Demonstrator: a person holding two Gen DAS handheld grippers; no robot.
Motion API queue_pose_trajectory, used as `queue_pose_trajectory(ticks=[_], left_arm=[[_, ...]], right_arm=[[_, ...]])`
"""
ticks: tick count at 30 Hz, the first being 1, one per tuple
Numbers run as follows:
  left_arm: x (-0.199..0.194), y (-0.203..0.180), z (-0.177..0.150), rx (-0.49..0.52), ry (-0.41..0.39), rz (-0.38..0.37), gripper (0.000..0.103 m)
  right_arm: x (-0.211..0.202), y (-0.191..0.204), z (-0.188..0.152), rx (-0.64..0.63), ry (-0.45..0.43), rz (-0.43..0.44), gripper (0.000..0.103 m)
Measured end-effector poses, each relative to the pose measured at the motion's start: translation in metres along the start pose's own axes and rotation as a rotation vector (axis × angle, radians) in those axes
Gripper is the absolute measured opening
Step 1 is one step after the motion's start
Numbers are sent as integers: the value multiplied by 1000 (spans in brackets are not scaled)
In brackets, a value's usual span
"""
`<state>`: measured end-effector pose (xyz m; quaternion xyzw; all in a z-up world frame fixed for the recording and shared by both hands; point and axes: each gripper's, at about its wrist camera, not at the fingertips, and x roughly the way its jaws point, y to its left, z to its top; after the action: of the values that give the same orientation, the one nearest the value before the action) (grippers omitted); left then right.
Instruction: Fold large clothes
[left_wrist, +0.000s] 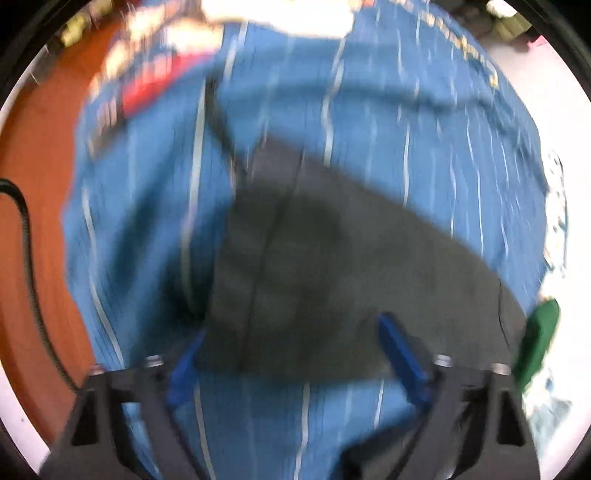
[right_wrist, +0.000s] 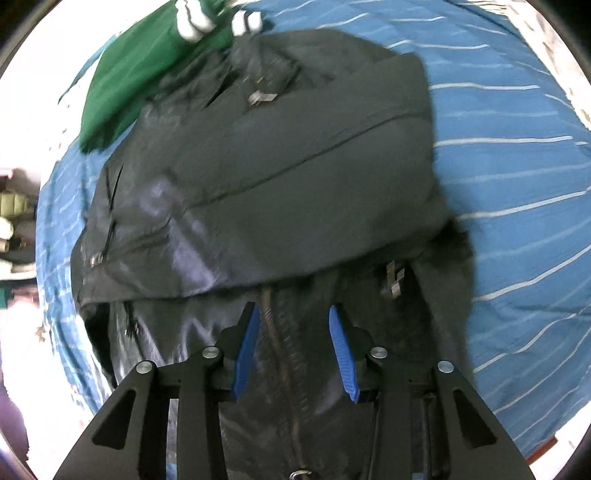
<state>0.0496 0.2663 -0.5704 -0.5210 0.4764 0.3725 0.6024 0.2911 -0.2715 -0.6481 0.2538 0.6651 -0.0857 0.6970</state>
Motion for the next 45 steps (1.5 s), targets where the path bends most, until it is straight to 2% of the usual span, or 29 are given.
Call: queue_pose_trajectory(ticks=[1, 2, 4, 7, 10, 12, 13, 15, 17, 18, 20, 21, 22, 23, 24, 27, 28, 29, 30, 32, 33, 35, 38, 40, 42, 45], left_arm=[[-5, -9, 8, 24, -43, 43, 32], [-9, -18, 17, 42, -81, 53, 18], [-20, -31, 37, 65, -136, 32, 11], [-45, -53, 73, 86, -200, -55, 9], [-71, -77, 99, 128, -274, -166, 9], [-69, -82, 107, 161, -287, -203, 9], [-57, -86, 113, 184, -270, -222, 10], [-29, -84, 119, 195, -214, -200, 12], [6, -73, 124, 168, -122, -162, 14], [15, -67, 124, 144, -95, -152, 18], [21, -52, 118, 67, -62, -243, 24], [22, -49, 117, 43, -57, -281, 33], [23, -46, 120, 15, -49, -339, 47], [23, -44, 124, -15, -45, -405, 53], [23, -45, 126, -27, -45, -423, 60], [22, -54, 126, -13, -69, -367, 58], [17, -63, 126, 14, -85, -314, 54], [13, -66, 124, 46, -104, -259, 44], [8, -71, 120, 96, -137, -187, 14], [-12, -93, 120, 213, -209, -96, 12], [-19, -100, 122, 244, -238, -77, 11], [-35, -116, 125, 300, -277, -64, 10], [-62, -146, 120, 426, -337, -15, 9], [-81, -171, 110, 546, -383, 36, 9], [-95, -194, 100, 629, -421, 40, 8], [-114, -216, 82, 731, -453, 40, 8]], right_arm=[[3, 6, -3, -12, 5, -1, 42], [0, 10, -8, -29, 11, 1, 42], [6, 27, -20, -81, 20, -3, 42], [17, 56, -37, -147, 26, -6, 42], [27, 85, -54, -207, 11, -33, 42], [36, 100, -64, -229, 8, -53, 42], [40, 105, -67, -233, 16, -65, 42], [52, 116, -72, -229, 33, -83, 44], [58, 123, -74, -225, 32, -105, 58], [61, 127, -75, -222, 33, -115, 59], [64, 132, -77, -226, 30, -137, 63], [67, 135, -77, -230, 29, -145, 64], [69, 138, -78, -230, 32, -151, 65], [71, 142, -78, -224, 35, -154, 66], [72, 143, -79, -217, 38, -153, 66], [71, 144, -79, -197, 36, -155, 66], [68, 147, -79, -192, 22, -171, 66], [64, 149, -79, -195, 3, -192, 66], [59, 156, -79, -211, -31, -243, 66], [50, 173, -80, -271, -125, -455, 79], [45, 185, -79, -304, -184, -560, 86], [42, 201, -77, -341, -237, -623, 86], [45, 221, -71, -373, -261, -634, 86], [55, 233, -70, -364, -249, -612, 86], [59, 236, -59, -362, -235, -597, 86], [64, 237, -47, -335, -208, -520, 86]])
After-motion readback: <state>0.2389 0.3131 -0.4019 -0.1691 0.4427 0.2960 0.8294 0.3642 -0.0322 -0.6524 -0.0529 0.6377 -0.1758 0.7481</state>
